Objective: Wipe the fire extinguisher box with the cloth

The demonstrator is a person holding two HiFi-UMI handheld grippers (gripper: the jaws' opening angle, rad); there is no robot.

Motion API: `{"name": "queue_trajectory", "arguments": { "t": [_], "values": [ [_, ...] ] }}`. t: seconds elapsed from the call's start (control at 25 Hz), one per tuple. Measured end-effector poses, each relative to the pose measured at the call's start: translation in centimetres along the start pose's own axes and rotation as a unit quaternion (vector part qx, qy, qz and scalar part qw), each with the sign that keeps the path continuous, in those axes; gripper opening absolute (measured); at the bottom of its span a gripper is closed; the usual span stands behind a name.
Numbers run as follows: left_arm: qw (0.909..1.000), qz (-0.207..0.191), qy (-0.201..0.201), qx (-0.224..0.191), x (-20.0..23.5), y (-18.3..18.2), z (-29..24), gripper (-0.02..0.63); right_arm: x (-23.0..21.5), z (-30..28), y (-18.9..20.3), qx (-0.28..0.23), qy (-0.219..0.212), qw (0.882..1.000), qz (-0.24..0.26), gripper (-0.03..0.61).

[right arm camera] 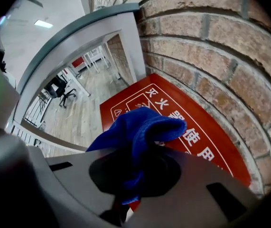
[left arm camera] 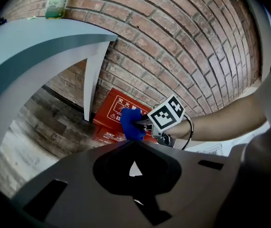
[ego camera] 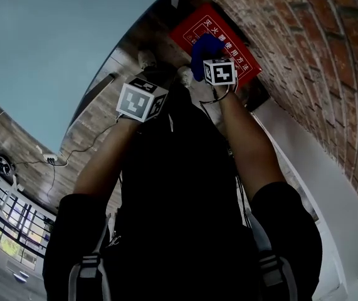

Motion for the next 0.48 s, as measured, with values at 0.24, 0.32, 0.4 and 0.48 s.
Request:
{"name": "queue_trajectory", "arguments": {
  "t": [0.24,0.32,0.4,0.48],
  "values": [
    [0.9994,-0.012,0.029,-0.016,-2.1,-2.2,-0.8,-0.005,-2.0,1.2,2.2,-0.002,0.016,0.999,-0.045,0.041],
    [0.9993,-0.018,0.031,-0.01,-3.0,-3.0,-0.6,-0.005,-2.9,1.8,3.1,-0.001,0.026,0.997,-0.069,0.041],
    [0.9993,-0.02,0.031,-0.001,-3.8,-3.5,-0.5,-0.006,-3.6,2.5,3.9,-0.003,0.029,0.995,-0.091,0.041],
    [0.9991,-0.034,0.026,0.008,-4.1,-3.9,-0.5,-0.006,-4.6,3.2,5.1,0.002,0.041,0.994,-0.104,0.041]
  ]
}}
Point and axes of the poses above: the fingertips, and each gripper's own axes: z backward along the fingers, x to its left, y out of its underside, the point moved 6 cm from there along z, backward along the fingers, and after that the axes turned 7 degrees about -z, right-handed, at the moved point
